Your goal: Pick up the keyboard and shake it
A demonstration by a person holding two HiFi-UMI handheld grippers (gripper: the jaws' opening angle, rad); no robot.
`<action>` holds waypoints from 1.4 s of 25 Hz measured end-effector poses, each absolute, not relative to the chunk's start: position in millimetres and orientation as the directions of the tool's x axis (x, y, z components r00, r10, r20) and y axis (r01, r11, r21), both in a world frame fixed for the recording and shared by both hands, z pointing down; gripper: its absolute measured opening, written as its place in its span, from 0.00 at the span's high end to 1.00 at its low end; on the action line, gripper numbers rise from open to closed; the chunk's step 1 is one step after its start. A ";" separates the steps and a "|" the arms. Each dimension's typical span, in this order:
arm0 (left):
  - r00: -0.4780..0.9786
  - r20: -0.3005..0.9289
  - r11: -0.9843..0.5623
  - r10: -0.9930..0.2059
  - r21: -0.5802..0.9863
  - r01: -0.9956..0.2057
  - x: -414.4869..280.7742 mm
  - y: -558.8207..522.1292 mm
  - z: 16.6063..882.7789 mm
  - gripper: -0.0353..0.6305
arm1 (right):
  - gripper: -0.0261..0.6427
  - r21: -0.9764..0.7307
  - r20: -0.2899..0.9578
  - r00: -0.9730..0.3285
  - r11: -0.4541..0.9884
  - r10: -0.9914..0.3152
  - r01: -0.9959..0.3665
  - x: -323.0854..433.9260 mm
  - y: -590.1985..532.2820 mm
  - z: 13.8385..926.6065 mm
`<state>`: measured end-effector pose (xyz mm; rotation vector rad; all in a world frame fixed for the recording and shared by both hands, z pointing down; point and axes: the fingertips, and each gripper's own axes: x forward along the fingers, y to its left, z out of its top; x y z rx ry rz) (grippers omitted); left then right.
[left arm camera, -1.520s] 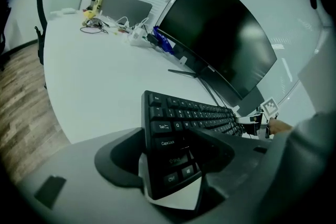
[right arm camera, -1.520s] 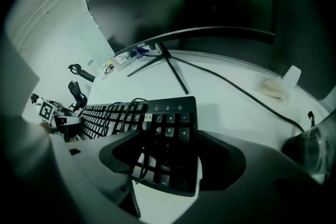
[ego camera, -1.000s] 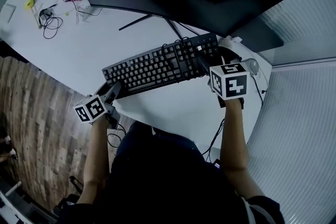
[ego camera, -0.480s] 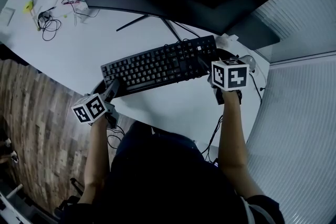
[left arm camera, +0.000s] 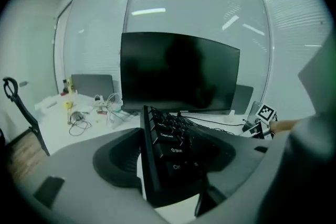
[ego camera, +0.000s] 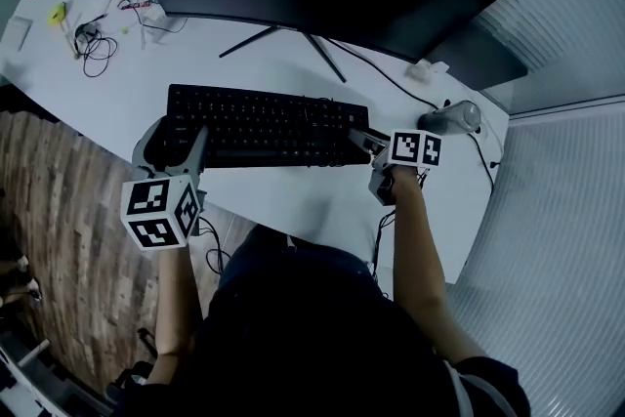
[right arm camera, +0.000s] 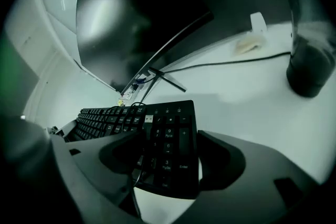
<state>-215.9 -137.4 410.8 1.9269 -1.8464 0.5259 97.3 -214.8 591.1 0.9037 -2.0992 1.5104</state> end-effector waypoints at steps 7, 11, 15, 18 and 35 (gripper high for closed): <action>0.056 0.450 -0.046 -0.891 0.034 -0.998 -209.0 -142.7 385.9 0.53 | 0.45 -0.671 0.582 -0.703 0.247 -0.409 -0.699 103.4 -225.9 568.5; 0.094 0.382 -0.006 -0.919 0.224 -0.975 -215.9 -140.0 400.2 0.53 | 0.46 -0.456 0.554 -0.604 0.399 -0.573 -0.796 120.5 -254.6 505.1; 0.151 0.349 0.012 -0.925 0.422 -0.906 -218.5 -138.2 430.3 0.53 | 0.47 -0.198 0.503 -0.520 0.493 -0.691 -0.847 127.5 -265.9 437.4; 0.191 0.334 0.020 -0.923 0.538 -0.843 -218.1 -137.1 452.6 0.53 | 0.47 -0.044 0.478 -0.480 0.526 -0.736 -0.849 124.7 -265.0 403.2; 0.261 0.508 0.088 -0.821 0.563 -0.822 -204.3 -100.4 551.8 0.53 | 0.47 -0.104 0.643 -0.425 0.477 -0.637 -0.873 141.8 -223.4 514.8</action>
